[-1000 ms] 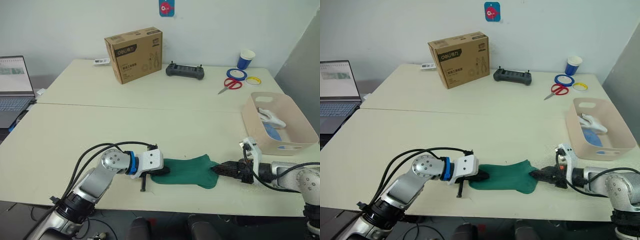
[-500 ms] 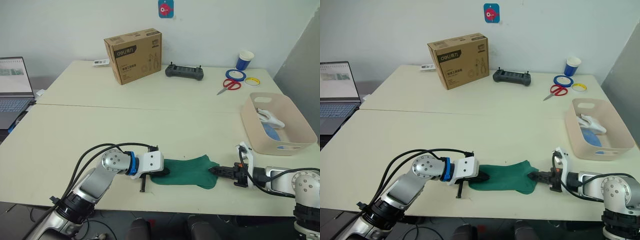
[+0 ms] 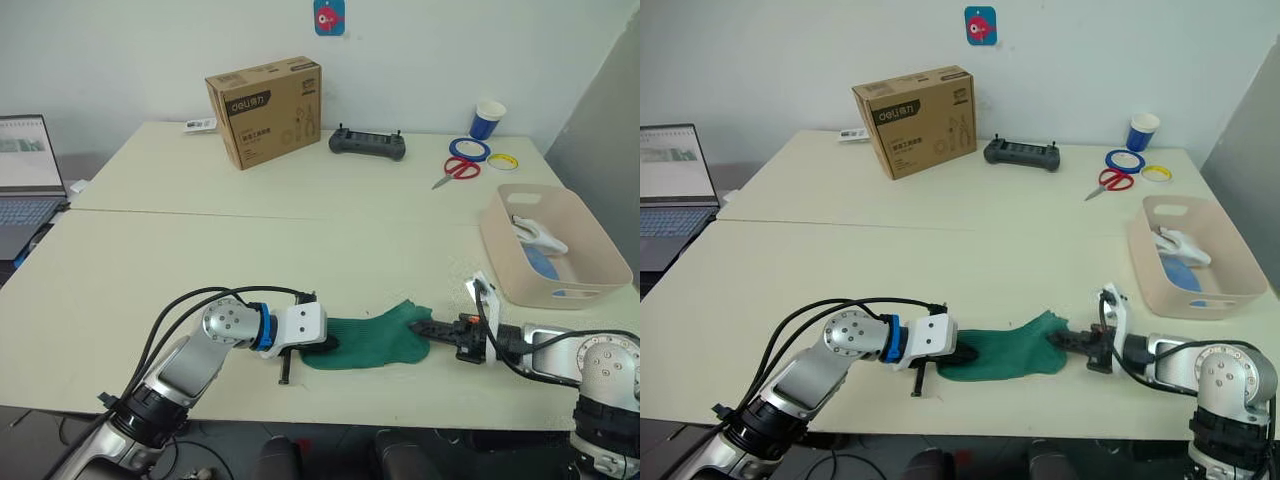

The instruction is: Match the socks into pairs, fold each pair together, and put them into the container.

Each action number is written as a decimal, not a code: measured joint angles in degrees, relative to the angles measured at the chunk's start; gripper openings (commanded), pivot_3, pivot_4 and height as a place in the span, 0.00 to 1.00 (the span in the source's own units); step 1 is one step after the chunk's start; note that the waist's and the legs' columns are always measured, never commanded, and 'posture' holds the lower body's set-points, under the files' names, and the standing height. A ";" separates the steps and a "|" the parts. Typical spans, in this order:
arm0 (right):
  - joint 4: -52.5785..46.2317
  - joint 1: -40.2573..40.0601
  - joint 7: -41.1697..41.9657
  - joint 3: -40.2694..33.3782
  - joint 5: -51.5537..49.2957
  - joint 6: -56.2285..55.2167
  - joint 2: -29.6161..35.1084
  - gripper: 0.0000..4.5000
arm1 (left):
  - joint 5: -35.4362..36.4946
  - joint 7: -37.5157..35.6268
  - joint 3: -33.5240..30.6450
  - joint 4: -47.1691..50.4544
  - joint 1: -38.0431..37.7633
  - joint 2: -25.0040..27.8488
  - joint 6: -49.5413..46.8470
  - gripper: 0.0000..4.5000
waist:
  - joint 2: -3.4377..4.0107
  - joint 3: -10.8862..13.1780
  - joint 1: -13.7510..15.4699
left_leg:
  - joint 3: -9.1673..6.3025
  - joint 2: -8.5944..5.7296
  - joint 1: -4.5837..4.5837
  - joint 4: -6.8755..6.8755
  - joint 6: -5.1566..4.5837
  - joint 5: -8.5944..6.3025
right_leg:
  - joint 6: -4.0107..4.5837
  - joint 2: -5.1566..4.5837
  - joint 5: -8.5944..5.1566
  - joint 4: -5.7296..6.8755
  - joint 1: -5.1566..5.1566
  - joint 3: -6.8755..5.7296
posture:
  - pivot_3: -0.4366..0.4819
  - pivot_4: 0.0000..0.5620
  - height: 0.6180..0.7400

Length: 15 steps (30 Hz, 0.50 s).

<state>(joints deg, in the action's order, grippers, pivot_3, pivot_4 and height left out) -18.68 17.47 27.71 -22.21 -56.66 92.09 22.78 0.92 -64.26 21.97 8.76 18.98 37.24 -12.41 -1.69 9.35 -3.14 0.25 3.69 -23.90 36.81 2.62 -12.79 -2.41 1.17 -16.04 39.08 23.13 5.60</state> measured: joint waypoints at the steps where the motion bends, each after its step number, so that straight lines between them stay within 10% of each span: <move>1: -0.13 1.04 0.20 0.58 -1.61 0.00 -0.12 0.01 | 0.21 0.05 -0.06 -0.08 -0.01 -0.16 -0.27 0.00 | 0.00 0.00 -0.01 | 0.00 0.00 0.00 0.00 0.00 0.00 | 0.00 0.00 0.00 0.00 0.00 0.00 | 0.48 0.27 1.00; 15: 5.14 6.14 0.22 12.65 -4.64 -1.73 -2.45 0.01 | 2.95 1.17 -1.15 0.09 -0.38 -1.33 -4.86 0.00 | 0.02 0.01 -0.12 | -0.03 0.00 -0.07 0.00 0.00 0.00 | 0.00 -0.01 0.00 -0.02 0.04 -0.04 | 0.48 0.27 1.00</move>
<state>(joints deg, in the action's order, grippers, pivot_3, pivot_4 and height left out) -13.54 23.62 27.93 -9.57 -61.30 90.36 20.34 3.87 -63.09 20.83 8.85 18.60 35.91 -17.27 -1.68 9.36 -3.26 0.22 3.69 -23.97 36.81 2.62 -12.79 -2.41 1.16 -16.05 39.06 23.18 5.56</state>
